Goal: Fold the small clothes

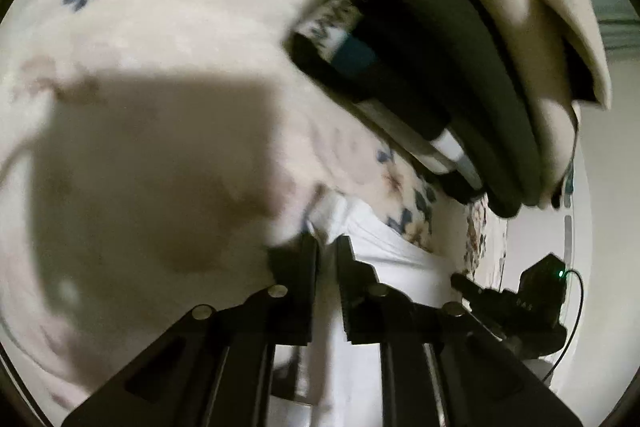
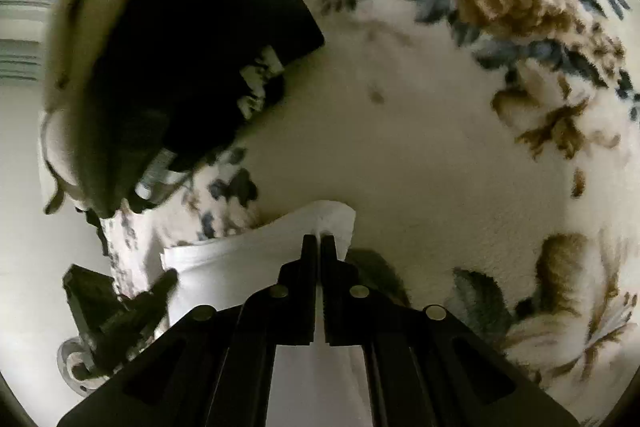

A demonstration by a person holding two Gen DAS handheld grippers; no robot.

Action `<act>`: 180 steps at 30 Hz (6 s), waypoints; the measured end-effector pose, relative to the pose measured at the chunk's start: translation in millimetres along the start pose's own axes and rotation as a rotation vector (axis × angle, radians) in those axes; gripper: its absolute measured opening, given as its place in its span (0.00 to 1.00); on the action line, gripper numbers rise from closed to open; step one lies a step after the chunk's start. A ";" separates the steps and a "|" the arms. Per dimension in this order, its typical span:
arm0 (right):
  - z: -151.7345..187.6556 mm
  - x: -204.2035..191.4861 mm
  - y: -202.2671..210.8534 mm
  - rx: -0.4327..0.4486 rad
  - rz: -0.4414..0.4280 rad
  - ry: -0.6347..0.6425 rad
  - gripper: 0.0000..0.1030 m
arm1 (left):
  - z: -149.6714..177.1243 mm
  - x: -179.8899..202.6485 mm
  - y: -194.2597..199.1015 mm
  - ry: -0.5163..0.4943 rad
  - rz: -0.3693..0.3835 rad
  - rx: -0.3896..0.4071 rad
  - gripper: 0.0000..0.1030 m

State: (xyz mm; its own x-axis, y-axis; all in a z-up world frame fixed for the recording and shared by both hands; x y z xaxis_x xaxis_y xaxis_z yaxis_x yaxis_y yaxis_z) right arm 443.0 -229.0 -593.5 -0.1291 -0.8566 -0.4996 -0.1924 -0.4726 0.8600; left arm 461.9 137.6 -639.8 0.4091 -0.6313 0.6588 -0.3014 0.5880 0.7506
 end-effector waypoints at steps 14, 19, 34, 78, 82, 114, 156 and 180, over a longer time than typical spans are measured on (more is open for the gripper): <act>87.3 39.4 14.7 -0.178 -0.301 -0.137 0.65 | 61.8 -6.7 15.2 -0.003 0.157 -0.209 0.58; 113.0 31.0 -33.9 -0.253 -0.445 -0.159 0.66 | 81.5 -8.8 -7.2 -0.005 0.182 -0.236 0.58; 93.0 -38.2 41.1 -0.154 -0.482 0.005 0.17 | 82.0 58.9 62.2 -0.126 0.146 -0.102 0.11; -99.2 -158.7 139.6 0.082 0.578 0.380 1.00 | -47.7 235.2 106.6 -0.476 -0.484 0.367 1.00; -79.2 -170.4 180.2 0.138 0.639 0.372 1.00 | -29.7 246.7 123.2 -0.479 -0.510 0.380 1.00; 193.3 -339.6 571.9 0.638 0.615 0.503 1.00 | 217.8 360.0 412.7 -0.593 -0.364 0.682 1.00; 235.3 -365.7 620.1 0.671 0.551 0.549 1.00 | 272.6 350.2 462.5 -0.610 -0.326 0.756 1.00; 239.8 -376.7 614.0 0.665 0.544 0.541 1.00 | 269.0 347.9 474.2 -0.610 -0.325 0.757 1.00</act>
State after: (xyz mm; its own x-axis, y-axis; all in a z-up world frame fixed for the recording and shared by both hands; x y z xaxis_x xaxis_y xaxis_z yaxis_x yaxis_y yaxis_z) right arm 140.3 -146.8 97.8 0.0652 -0.9779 0.1987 -0.7624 0.0796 0.6422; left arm 229.7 60.8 -41.2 0.1239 -0.9772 0.1726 -0.8052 0.0026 0.5930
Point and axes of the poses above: each gripper's, at about its wrist camera, not at the fingertips, and y roughly against the way its jaws point, x to its right, z to its underside, the point moved 5 cm from there along -y, roughly the way its jaws point, and after that the axes turned 11 degrees about y, right-handed, at the moved point
